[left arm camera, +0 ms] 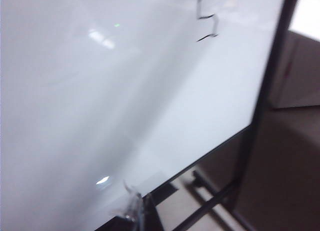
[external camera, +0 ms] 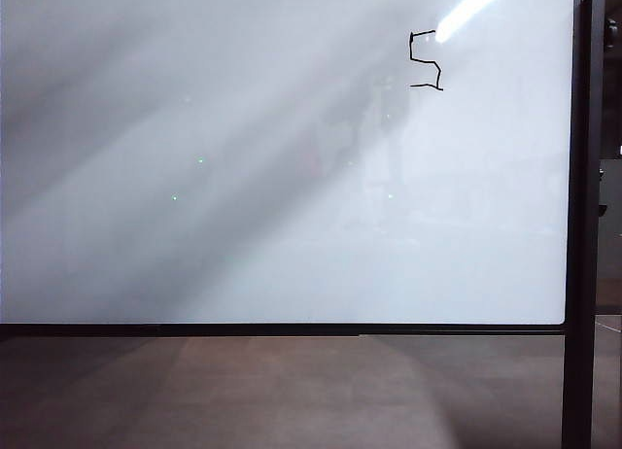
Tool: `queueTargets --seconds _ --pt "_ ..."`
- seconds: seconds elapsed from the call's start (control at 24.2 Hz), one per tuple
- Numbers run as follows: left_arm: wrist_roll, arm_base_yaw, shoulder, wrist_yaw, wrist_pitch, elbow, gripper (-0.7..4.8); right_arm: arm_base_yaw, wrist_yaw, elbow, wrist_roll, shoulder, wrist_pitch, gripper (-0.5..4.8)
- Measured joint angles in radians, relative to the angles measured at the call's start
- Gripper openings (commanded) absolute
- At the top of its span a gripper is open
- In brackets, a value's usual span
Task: Reach to the right to find the marker pen, pick it up, and write the number 5 on the whiteboard.
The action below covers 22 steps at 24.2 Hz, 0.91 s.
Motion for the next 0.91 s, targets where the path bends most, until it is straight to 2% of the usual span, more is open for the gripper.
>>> queueTargets --seconds 0.17,0.37,0.5,0.7,0.79,0.91 --pt "-0.019 -0.005 0.0 0.056 0.01 0.0 -0.05 0.001 0.045 0.002 0.006 -0.123 -0.027 -0.06" --pt "-0.021 -0.05 0.0 0.069 0.059 0.0 -0.05 -0.003 0.098 0.0 0.007 -0.283 -0.187 -0.06" --pt "-0.021 -0.081 0.0 0.072 0.082 0.0 -0.05 -0.003 0.1 -0.016 0.007 -0.37 -0.23 -0.06" --pt "-0.055 -0.125 -0.071 -0.025 0.023 -0.003 -0.05 -0.002 0.099 -0.104 0.045 -0.536 -0.29 -0.06" --pt "-0.059 -0.124 -0.157 -0.068 -0.019 -0.003 -0.05 -0.002 0.1 -0.148 0.074 -0.626 -0.32 -0.06" --pt "-0.061 -0.12 -0.28 -0.082 -0.044 -0.008 -0.05 -0.002 0.096 -0.214 0.087 -0.744 -0.32 -0.06"
